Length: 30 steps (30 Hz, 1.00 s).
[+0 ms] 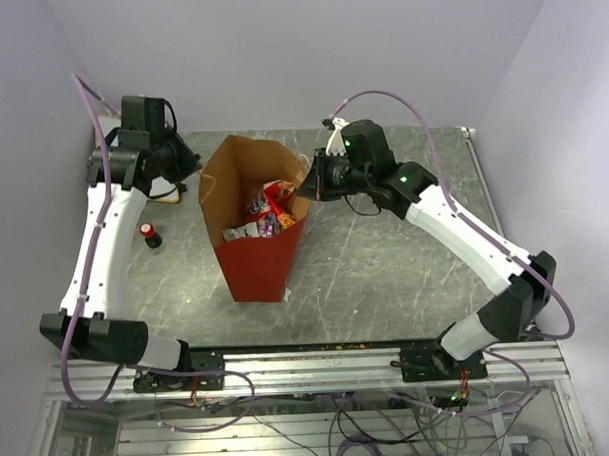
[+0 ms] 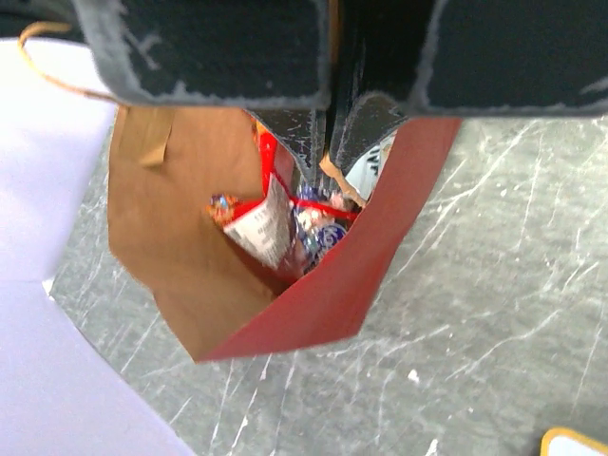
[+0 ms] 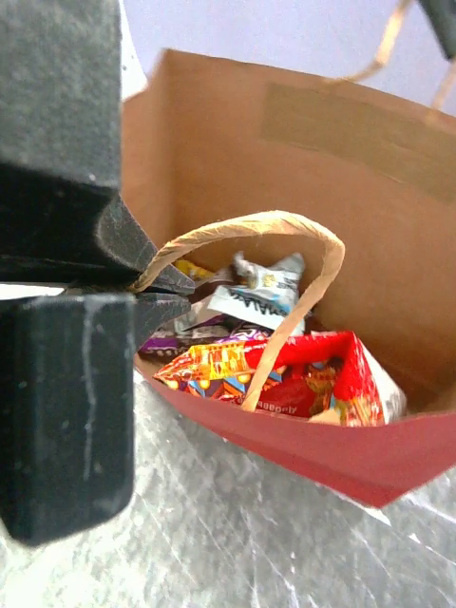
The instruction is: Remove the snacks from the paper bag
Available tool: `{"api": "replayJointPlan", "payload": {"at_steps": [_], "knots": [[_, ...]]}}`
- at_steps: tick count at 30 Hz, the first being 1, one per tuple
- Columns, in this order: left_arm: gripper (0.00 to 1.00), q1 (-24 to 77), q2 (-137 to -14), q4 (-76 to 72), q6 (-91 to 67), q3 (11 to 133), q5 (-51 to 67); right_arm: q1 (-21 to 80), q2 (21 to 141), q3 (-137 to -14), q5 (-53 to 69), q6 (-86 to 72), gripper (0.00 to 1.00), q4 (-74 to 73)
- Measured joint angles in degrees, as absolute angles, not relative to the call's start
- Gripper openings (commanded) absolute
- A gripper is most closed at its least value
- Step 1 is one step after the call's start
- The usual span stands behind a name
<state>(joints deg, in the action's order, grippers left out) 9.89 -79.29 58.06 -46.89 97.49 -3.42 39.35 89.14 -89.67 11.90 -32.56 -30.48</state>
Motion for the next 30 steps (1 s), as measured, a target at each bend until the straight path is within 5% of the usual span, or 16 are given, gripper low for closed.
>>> {"api": "replayJointPlan", "payload": {"at_steps": [5, 7, 10, 15, 17, 25, 30], "knots": [[0.08, 6.94, -82.74, 57.25, -44.29, 100.86, 3.18, 40.38, 83.77, -85.17, 12.12, -35.09, 0.00, -30.59], [0.17, 6.55, -82.52, 57.21, -43.62, 100.38, 6.22, 40.56, 81.58, -81.32, 11.92, -36.45, 0.00, -29.80], [0.38, 6.50, -81.06, 56.73, -42.39, 97.69, 9.96, 40.56, 79.53, -75.88, 11.42, -39.07, 0.00, -27.90], [0.90, 6.31, -76.38, 57.43, -39.48, 96.16, 10.63, 40.51, 77.73, -73.17, 9.61, -41.60, 0.02, -24.69], [0.98, 6.20, -74.15, 59.07, -38.13, 96.95, 9.98, 40.53, 77.60, -73.82, 8.23, -41.17, 0.02, -25.17], [1.00, 6.02, -71.83, 64.49, -35.40, 100.60, 2.37, 40.60, 77.52, -76.88, 5.52, -36.97, 0.09, -27.90], [0.84, 4.86, -72.88, 64.01, -35.92, 98.35, 2.59, 40.58, 77.03, -78.98, 4.21, -34.59, 0.12, -28.34]]}}
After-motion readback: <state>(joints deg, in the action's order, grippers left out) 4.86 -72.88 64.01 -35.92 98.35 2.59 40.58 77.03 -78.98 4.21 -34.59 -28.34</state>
